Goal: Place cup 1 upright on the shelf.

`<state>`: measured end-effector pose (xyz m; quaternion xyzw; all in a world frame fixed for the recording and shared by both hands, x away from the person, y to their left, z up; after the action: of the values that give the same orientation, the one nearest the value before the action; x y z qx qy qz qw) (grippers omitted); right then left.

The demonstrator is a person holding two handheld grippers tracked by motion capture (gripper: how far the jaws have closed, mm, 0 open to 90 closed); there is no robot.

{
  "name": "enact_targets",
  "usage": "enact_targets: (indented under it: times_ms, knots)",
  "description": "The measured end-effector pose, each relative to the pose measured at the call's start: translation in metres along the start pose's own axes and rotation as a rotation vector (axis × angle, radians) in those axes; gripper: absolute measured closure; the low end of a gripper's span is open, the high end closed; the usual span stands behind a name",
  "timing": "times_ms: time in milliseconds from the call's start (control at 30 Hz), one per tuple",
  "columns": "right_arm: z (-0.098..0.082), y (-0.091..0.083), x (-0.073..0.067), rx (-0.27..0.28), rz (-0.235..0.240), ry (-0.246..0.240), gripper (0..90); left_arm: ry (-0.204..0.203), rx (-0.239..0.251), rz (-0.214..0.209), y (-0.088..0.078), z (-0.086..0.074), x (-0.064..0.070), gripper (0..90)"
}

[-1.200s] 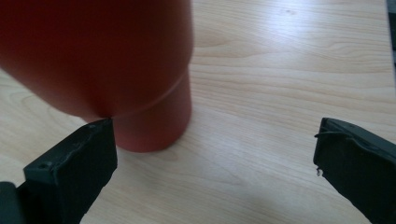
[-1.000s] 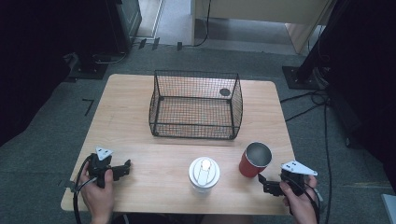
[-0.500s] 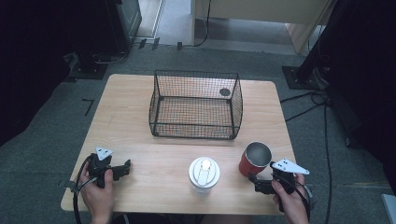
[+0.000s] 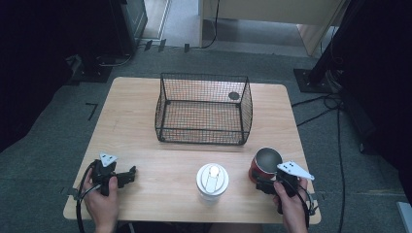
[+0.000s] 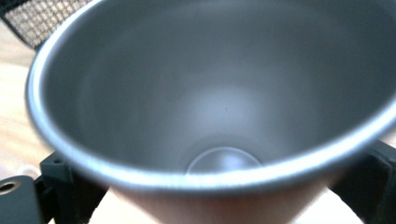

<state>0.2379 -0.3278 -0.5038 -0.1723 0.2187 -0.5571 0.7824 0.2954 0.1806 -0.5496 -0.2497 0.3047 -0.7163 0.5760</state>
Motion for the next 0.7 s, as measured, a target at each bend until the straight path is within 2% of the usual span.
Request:
enact_targets:
  times_ms: [133,267,400,533,600,700]
  knots:
    - [0.004,0.003,-0.003,0.024,-0.01,0.026,2.8,-0.001,0.002,0.0,0.0,0.0,0.0,0.0]
    - [0.007,0.004,-0.005,0.043,-0.019,0.013,2.5,0.0,0.0,0.0,0.0,0.0,0.0,0.0]
    - [0.012,0.006,-0.008,0.1,-0.056,0.007,1.9,0.0,0.0,0.0,0.0,0.0,0.0,0.0]
    - [0.013,0.009,-0.01,0.112,-0.083,-0.01,4.0,0.0,0.001,0.0,0.0,0.0,0.0,0.0]
    - [0.013,0.009,-0.011,0.111,-0.099,-0.037,5.4,-0.003,0.003,0.0,0.0,0.0,0.0,0.0]
    - [0.014,0.009,-0.012,0.105,-0.11,-0.043,6.1,-0.001,0.001,0.0,0.0,0.0,0.0,0.0]
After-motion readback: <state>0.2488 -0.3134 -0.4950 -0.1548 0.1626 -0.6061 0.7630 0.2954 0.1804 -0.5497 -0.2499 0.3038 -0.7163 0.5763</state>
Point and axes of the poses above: each handheld gripper's, and its own axes: y roughly forward along the jaws, z roughly out of its top, x roughly to its right, the point moved 4 cm from there along y, roughly forward along the jaws, and after that the axes turned 2 degrees about -y, right-handed, at the moved point
